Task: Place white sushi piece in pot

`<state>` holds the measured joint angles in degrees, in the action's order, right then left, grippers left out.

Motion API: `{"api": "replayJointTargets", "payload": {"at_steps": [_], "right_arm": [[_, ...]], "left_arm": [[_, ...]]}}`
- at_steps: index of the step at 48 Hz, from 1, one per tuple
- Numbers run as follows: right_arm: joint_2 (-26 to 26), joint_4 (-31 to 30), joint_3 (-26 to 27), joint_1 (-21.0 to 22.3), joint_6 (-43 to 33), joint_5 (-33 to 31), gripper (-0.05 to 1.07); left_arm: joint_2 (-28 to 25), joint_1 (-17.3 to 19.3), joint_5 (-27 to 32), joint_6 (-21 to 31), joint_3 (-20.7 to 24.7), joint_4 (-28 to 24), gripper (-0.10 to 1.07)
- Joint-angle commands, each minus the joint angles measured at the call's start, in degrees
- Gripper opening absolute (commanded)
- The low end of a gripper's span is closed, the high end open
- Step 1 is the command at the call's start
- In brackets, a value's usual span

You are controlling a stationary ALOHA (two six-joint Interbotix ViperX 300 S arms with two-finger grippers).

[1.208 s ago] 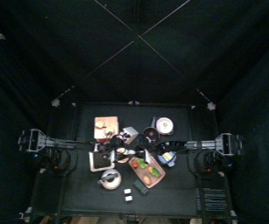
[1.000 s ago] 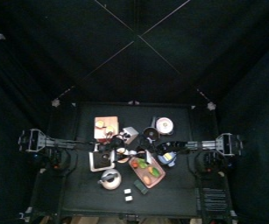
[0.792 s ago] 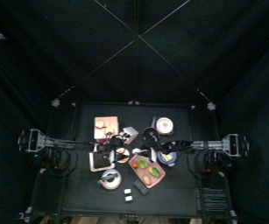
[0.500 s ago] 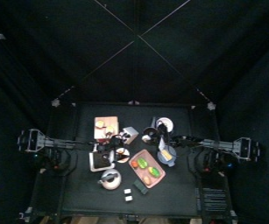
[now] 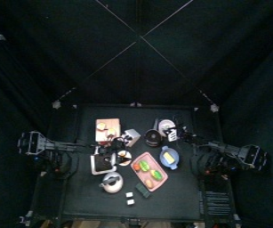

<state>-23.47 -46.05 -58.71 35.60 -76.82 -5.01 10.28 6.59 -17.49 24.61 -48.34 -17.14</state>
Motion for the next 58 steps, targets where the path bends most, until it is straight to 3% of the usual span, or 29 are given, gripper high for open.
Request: {"api": "replayJointTargets", "payload": {"at_steps": [1, 16, 50, 58], "right_arm": [[0.00, -0.09, 1.41, 0.35, 0.09, -0.09, 0.69], [0.26, -0.09, 1.41, 0.70, -0.26, -2.02, 0.90], [1.23, 0.09, 1.32, 0.35, -0.26, -2.72, 0.90], [0.53, 0.00, 1.85, 0.18, -0.09, -2.64, 0.90]], "left_arm": [[0.53, 0.18, -0.53, -0.09, 0.62, -0.09, 0.94], [0.44, 0.18, -0.53, -0.09, 0.62, -0.09, 0.94], [0.44, 0.18, -0.53, -0.09, 0.62, -0.09, 0.94], [1.58, -0.26, 2.55, -0.09, 0.97, -0.18, 0.94]]}}
